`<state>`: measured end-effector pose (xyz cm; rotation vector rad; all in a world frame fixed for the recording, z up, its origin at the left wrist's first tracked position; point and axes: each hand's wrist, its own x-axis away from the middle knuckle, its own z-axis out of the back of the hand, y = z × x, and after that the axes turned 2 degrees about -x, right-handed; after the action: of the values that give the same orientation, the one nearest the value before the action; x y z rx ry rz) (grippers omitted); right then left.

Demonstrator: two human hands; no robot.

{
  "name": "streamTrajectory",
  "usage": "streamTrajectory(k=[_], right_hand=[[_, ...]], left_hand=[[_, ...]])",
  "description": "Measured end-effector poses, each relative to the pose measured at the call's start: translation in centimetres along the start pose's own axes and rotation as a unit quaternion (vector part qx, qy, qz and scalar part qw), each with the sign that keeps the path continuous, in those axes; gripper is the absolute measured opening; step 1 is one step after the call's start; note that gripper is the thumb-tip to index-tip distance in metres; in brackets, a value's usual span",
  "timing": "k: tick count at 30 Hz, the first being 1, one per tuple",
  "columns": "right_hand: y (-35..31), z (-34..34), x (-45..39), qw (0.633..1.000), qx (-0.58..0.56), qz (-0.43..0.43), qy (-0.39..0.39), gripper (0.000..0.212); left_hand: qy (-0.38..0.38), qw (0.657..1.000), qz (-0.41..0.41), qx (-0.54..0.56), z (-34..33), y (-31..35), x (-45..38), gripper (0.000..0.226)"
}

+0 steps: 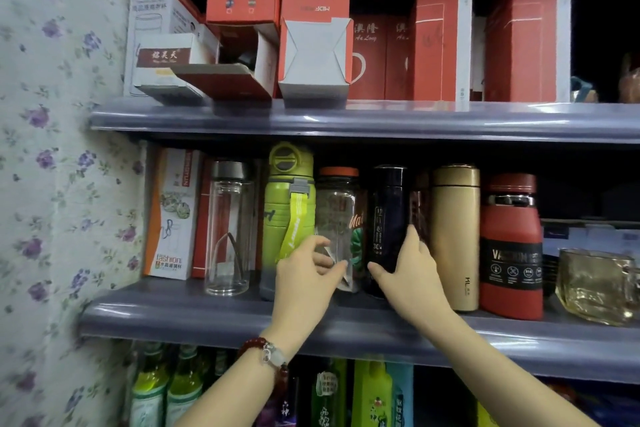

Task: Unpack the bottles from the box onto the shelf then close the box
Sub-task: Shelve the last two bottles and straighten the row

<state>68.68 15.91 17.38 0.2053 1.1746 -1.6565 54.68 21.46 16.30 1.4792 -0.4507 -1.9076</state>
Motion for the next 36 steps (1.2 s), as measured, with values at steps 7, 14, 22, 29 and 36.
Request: streamTrajectory(k=[7,14,22,29,36], right_hand=[[-4.4,-1.9,1.9,0.983,-0.126,0.13,-0.02,0.075],[-7.3,-8.0,2.1,0.982,-0.182,0.014,-0.047,0.096],[-9.1,-9.9,1.1,0.995,-0.086,-0.046,0.037,0.086],[-8.6,-9.4,0.0,0.984,-0.16,-0.069,-0.041,0.068],[-9.3,-9.8,0.1,0.985,-0.151,-0.072,-0.036,0.075]], left_hand=[[0.258,0.966,-0.006,0.014,8.3,-1.0,-2.7,0.022],[0.074,0.985,0.147,-0.059,12.4,-8.2,-5.2,0.084],[-0.053,0.99,0.125,-0.043,11.6,-9.3,-6.1,0.093],[-0.164,0.964,0.176,0.11,13.8,-11.0,-7.8,0.081],[-0.133,0.976,0.15,0.08,13.0,-10.1,-6.7,0.093]])
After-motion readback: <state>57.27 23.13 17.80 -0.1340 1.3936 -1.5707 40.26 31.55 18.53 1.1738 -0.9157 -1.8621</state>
